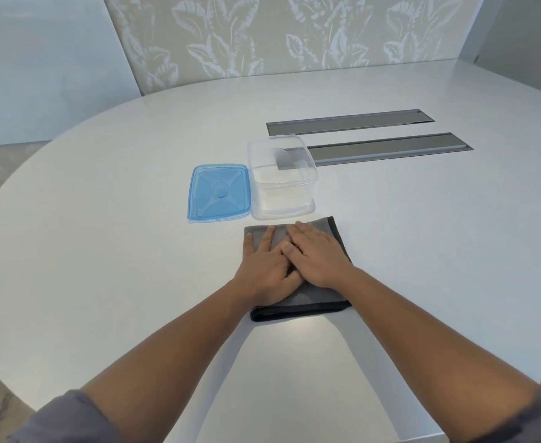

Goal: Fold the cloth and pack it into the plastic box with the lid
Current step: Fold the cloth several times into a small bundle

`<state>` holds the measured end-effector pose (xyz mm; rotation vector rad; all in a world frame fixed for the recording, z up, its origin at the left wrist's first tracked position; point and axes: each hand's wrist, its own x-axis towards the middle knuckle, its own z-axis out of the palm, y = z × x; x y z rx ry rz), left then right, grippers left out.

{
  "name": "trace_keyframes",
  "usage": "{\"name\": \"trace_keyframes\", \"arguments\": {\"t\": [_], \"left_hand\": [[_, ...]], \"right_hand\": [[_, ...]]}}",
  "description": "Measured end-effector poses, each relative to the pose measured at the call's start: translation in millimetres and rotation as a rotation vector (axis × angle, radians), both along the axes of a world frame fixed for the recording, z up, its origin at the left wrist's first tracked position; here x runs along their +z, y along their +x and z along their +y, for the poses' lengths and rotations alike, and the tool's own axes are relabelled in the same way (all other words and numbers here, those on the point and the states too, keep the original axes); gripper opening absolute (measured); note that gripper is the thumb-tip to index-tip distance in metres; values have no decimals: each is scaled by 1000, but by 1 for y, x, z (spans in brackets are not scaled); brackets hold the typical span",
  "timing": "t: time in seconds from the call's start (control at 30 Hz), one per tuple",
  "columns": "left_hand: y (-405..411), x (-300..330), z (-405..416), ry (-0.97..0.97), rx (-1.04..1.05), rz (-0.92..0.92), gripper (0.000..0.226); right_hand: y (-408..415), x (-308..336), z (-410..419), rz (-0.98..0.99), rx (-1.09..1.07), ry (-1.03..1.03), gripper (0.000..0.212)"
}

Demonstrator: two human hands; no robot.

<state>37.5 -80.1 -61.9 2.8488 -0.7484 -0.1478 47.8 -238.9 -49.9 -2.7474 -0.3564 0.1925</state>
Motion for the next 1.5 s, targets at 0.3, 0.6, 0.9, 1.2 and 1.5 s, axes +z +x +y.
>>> {"name": "trace_keyframes", "arguments": {"t": [0.3,0.6,0.9,1.2,1.5], "left_hand": [[-6,-11,13,-99,194,13,83],[-20,-14,43,-52,61,21,110],[-22,-7,44,-291,463,26,70],[-25,21,35,-744,499,341,82],[-29,16,58,-724,546,260,82]], "right_hand": [[-6,-14,-15,-105,-182,-166,87],[-17,-11,-17,-214,-286,-119,58],[-21,-16,-24,-86,-218,-141,88],[-25,-14,-14,-91,-216,-108,85],[-26,1,33,-221,-148,142,78]]}}
